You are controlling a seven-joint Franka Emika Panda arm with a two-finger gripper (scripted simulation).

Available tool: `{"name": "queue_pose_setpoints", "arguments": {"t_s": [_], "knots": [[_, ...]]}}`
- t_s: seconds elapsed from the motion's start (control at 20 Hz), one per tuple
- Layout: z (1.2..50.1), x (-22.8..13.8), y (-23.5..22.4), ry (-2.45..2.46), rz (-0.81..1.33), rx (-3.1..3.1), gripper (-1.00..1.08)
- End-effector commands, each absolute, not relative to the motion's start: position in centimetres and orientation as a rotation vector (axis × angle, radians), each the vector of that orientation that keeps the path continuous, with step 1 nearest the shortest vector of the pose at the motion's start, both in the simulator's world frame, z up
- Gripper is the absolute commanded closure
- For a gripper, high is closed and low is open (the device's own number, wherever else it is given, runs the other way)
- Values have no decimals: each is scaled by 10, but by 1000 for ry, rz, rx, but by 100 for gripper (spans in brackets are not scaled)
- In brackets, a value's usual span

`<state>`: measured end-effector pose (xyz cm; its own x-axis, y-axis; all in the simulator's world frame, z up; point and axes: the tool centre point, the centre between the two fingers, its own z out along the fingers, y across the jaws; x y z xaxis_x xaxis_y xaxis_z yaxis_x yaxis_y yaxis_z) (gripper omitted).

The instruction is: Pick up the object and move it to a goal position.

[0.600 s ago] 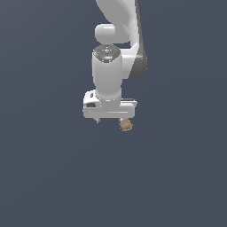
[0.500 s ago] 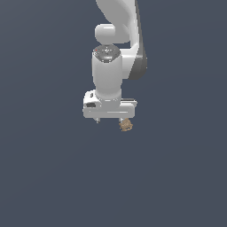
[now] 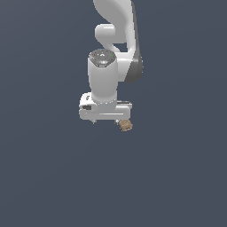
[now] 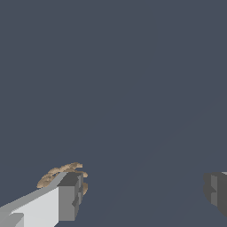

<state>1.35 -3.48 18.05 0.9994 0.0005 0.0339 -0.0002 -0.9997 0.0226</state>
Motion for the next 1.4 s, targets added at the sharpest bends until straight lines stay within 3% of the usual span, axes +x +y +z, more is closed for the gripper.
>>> {"name": "queue_pose_setpoints", "arguments": {"t_s": [0.0,0.4,0.95,1.35], "knots": [[180,14,-35,3,54,3118,-92],[161,2,-14,148,42,3117,-92],[105,-45,51,618,9,3073,-92],[90,-63,71,766,0,3047,-92]]}}
